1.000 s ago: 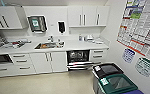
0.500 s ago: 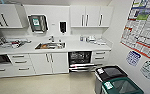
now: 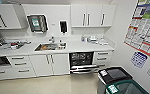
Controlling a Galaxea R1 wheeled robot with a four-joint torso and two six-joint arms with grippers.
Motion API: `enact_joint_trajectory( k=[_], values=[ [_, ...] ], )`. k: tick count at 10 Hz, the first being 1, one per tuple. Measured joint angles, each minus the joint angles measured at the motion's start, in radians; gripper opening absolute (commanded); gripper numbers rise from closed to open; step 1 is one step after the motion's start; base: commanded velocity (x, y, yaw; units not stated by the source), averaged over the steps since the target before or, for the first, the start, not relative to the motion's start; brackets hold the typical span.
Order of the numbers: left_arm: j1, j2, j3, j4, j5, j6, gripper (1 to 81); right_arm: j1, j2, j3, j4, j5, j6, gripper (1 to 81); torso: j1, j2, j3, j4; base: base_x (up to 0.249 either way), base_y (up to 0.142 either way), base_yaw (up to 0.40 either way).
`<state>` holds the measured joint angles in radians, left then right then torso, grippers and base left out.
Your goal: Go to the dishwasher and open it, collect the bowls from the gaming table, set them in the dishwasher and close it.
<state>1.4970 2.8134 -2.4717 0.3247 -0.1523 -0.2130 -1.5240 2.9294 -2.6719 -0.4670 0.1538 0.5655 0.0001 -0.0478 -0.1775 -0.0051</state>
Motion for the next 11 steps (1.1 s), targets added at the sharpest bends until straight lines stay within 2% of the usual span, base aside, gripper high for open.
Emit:
enact_joint_trajectory(
  k=[7,11],
  values=[
    [-0.003,0.001,0.000,-0.007,-0.001,0.000,1.0,0.000,-0.005,-0.001,0.000,-0.001,0.000,1.0,0.000,0.000,0.000,0.000,0.113,0.077,0.000],
    [-0.003,-0.002,-0.001,-0.008,-0.001,0.000,1.0,0.000,-0.001,0.000,0.000,-0.001,0.000,1.0,0.000,0.000,0.000,0.000,0.131,0.000,0.000]
  ],
)
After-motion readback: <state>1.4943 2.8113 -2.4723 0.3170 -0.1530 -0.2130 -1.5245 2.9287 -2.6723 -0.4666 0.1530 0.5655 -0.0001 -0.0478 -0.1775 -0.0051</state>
